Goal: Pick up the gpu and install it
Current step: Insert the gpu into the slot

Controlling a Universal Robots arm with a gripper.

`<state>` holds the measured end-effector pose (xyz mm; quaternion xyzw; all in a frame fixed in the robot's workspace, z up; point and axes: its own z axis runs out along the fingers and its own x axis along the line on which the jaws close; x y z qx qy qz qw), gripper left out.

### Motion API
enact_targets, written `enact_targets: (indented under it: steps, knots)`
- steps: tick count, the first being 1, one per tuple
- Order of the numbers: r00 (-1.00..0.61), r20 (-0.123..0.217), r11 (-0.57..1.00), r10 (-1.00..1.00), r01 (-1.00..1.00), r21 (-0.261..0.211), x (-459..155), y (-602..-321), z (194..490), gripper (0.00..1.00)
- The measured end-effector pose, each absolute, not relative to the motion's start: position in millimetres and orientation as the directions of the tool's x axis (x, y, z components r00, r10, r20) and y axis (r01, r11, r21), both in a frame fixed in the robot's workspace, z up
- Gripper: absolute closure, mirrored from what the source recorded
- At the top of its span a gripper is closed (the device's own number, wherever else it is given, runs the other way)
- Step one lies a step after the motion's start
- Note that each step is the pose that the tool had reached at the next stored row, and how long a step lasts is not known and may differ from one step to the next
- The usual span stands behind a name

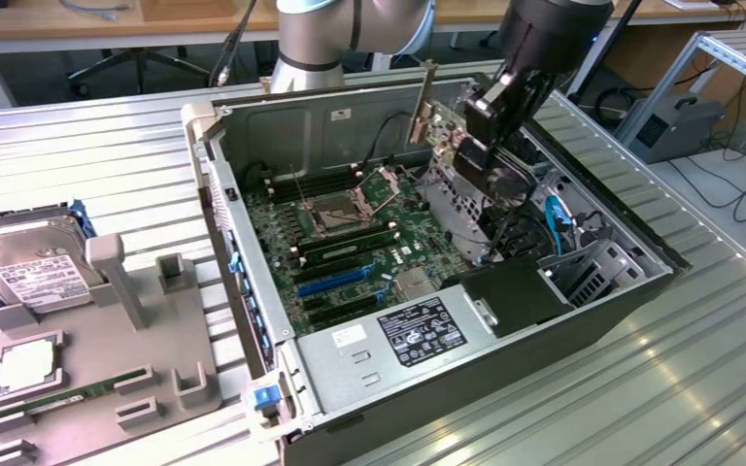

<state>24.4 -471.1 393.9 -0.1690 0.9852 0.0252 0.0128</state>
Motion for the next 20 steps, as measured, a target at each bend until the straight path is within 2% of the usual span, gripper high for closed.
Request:
enact_targets:
  steps: [11, 20]
  knots:
    - [-0.75, -0.031, 0.748, -0.661, -0.662, 0.041, 24.4, -471.2, 393.2, 0.73]
    - [-0.559, -0.03, 0.558, -0.828, -0.829, 0.04, 24.4, -471.1, 392.8, 0.73]
